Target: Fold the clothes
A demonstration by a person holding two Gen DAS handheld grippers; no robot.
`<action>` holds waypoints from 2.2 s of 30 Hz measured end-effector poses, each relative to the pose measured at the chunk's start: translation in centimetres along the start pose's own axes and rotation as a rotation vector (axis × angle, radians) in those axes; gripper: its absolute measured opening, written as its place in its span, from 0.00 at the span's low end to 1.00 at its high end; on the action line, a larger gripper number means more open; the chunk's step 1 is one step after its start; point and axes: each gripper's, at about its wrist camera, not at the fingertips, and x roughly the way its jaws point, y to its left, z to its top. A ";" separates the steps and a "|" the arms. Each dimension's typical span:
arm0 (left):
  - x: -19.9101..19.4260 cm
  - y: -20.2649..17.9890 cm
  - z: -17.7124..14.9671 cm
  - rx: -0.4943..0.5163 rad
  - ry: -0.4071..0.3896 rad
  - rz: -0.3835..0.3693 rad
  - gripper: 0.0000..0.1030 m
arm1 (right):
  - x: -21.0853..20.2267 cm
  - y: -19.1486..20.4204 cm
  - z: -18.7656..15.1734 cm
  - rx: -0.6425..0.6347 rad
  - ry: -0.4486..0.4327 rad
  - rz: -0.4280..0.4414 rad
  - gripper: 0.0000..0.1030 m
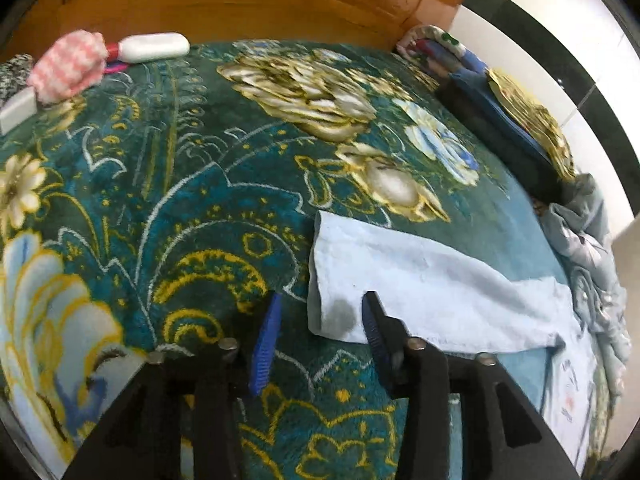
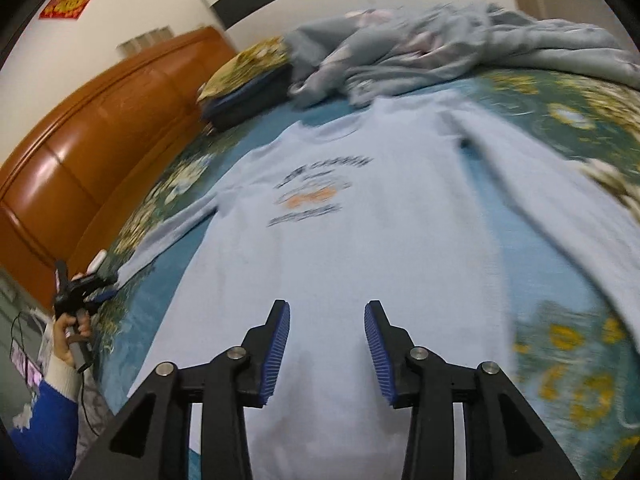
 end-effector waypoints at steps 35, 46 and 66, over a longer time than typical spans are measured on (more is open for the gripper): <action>-2.5 -25.6 -11.5 0.504 0.308 -0.602 0.27 | 4.8 3.7 6.5 -0.129 0.070 0.163 0.43; -4.2 -11.1 -10.5 0.225 0.196 -0.428 0.33 | 14.7 6.3 9.1 -0.103 0.168 0.089 0.43; -3.4 -7.3 -10.9 0.141 0.182 -0.375 0.33 | 14.8 11.0 14.9 -0.160 0.105 0.115 0.07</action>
